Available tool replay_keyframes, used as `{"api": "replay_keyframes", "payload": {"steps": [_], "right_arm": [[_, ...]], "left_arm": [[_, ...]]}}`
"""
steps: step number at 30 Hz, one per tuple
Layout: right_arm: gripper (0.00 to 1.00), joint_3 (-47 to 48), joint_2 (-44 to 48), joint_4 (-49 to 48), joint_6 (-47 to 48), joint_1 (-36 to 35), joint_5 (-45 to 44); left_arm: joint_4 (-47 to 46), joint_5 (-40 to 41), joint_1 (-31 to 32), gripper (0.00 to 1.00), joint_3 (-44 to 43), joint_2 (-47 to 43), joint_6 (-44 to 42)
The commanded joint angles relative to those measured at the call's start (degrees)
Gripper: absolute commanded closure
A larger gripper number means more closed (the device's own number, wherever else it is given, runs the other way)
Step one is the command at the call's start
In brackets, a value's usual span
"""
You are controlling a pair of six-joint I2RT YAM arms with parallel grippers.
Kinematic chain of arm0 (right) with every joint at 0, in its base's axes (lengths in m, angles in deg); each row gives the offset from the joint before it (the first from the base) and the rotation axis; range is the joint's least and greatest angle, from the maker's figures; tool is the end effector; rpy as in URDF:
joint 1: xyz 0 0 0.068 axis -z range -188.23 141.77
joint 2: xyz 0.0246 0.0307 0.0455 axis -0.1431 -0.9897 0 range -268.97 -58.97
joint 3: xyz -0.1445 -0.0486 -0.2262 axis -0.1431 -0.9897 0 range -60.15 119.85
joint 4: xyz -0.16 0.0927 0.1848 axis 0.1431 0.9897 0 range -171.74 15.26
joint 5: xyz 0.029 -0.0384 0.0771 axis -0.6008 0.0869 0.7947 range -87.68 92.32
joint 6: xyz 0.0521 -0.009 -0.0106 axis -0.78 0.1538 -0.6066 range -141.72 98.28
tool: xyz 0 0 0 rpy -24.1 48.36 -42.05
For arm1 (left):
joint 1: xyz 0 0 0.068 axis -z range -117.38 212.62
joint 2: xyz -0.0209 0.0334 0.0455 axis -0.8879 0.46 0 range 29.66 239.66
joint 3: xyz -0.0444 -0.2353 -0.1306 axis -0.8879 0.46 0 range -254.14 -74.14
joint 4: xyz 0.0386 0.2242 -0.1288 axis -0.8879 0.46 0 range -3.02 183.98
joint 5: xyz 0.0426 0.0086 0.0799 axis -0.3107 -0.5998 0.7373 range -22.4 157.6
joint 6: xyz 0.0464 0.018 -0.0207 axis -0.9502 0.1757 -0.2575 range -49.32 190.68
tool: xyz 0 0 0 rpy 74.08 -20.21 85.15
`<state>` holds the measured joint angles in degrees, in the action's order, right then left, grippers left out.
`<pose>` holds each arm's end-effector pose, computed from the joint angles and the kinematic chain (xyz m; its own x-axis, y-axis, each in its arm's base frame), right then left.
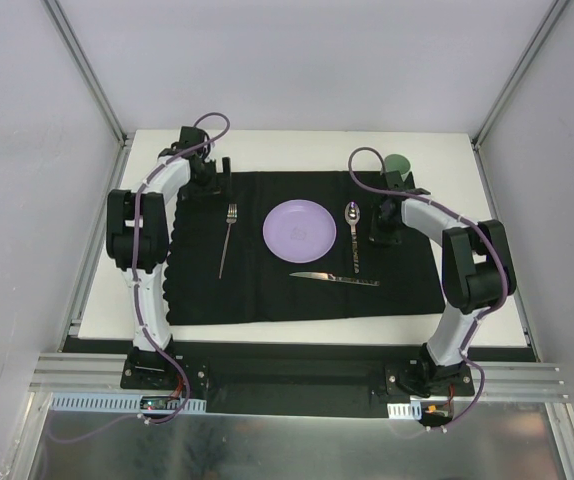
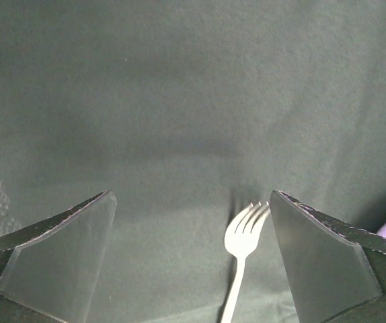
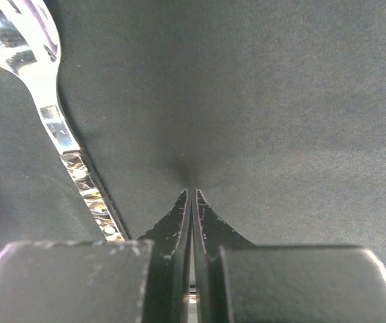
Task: Set the dinner table for one person
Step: Move the napkin to the center of the board.
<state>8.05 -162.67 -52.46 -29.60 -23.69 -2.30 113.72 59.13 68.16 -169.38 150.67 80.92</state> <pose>0.3509 0.0942 0.1775 -0.8956 -0.1061 -0.4320 -0.1110 0.9937 -0.0138 0.4665 -0.0505 0.2006 -0.8100 -0.0979 -0.5782 0.0415 0.9739 -0.2231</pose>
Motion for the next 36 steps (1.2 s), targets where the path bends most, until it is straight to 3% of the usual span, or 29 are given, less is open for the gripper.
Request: {"api": "replay_keyframes", "payload": {"steps": [1, 3, 7, 9, 11, 14, 36], "right_arm": [[0.99, -0.3, 0.3, 0.0, -0.1, 0.3, -0.1], [0.99, -0.3, 0.6, 0.3, 0.0, 0.3, -0.1], [0.99, -0.4, 1.2, 0.4, 0.0, 0.3, 0.3], [0.99, -0.4, 1.5, 0.5, -0.1, 0.2, 0.4], [0.99, -0.2, 1.4, 0.5, 0.0, 0.3, 0.7], [0.99, 0.3, 1.3, 0.8, 0.0, 0.3, 1.0], [0.99, -0.3, -0.5, 3.9, 1.0, -1.9, -3.0]], "left_arm": [[1.7, -1.2, -0.7, 0.01, -3.7, 2.3, -0.1], [1.8, -1.2, -0.7, 0.06, -4.6, 3.3, 0.0], [2.0, -2.0, -0.8, 0.42, -5.9, 4.6, 0.3], [2.2, -2.2, -0.8, 0.5, -6.4, 4.9, 0.3], [2.2, -1.8, -0.8, 0.7, -6.4, 4.8, 0.3], [2.3, -1.3, -0.9, 0.85, -6.6, 5.2, 0.3], [7.1, -0.5, -1.4, 0.88, -16.3, 12.0, 0.1]]}}
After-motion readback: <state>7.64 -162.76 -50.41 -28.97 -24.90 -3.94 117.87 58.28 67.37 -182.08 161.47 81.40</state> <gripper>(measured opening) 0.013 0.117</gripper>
